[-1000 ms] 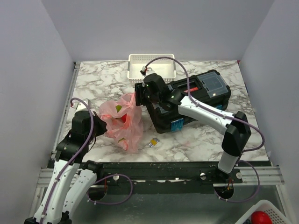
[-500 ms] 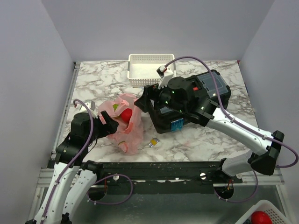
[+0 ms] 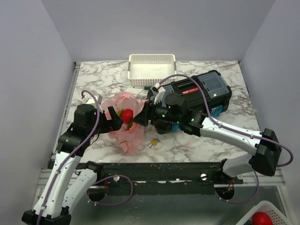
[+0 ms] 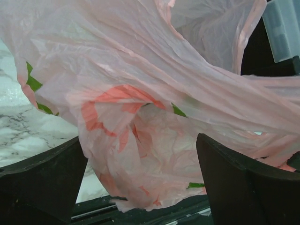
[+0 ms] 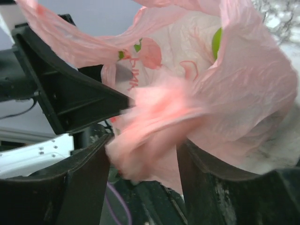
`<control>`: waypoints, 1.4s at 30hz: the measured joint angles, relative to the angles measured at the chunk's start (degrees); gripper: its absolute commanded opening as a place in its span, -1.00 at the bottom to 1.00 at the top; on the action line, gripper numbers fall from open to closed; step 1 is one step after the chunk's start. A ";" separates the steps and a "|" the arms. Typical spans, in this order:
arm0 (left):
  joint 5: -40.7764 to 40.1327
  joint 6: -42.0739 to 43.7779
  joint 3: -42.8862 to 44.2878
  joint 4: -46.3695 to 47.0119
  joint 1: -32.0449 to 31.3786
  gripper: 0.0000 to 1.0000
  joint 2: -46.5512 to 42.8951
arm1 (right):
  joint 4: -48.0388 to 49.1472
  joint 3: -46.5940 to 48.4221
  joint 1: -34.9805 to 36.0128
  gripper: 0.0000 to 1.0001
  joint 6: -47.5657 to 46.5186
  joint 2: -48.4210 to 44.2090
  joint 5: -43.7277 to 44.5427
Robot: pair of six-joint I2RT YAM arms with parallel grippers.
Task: Take the fake fruits out of the plastic bag
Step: Adjust the plastic bag at the center of the board.
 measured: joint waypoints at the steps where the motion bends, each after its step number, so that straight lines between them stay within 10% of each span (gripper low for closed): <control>1: -0.26 0.09 0.00 -0.11 -0.02 0.96 0.20 | 1.11 -0.70 0.22 -0.25 0.13 0.00 0.31; 5: -2.08 1.62 0.98 -0.07 -0.02 0.98 0.39 | 5.09 -4.87 2.73 -0.82 1.53 -0.02 1.62; 12: -5.35 3.87 5.97 3.80 -0.02 0.81 7.39 | 10.47 -10.71 12.63 -0.99 2.38 -0.63 9.35; 18: -9.42 5.90 5.90 6.56 -0.02 -0.07 14.36 | 13.70 -18.14 19.32 -0.97 3.72 -1.38 17.59; 24: -12.59 6.91 3.63 6.75 -0.02 -0.10 13.33 | 12.44 -22.01 20.57 -0.23 6.82 -0.94 22.77; 31: -10.75 7.96 -3.98 6.80 0.00 0.96 3.69 | 4.35 -20.46 20.57 0.60 5.20 -2.64 28.52; 42: -6.60 7.45 -1.33 4.15 0.00 0.87 -1.40 | -8.35 -3.13 20.57 1.00 -4.61 -6.03 35.36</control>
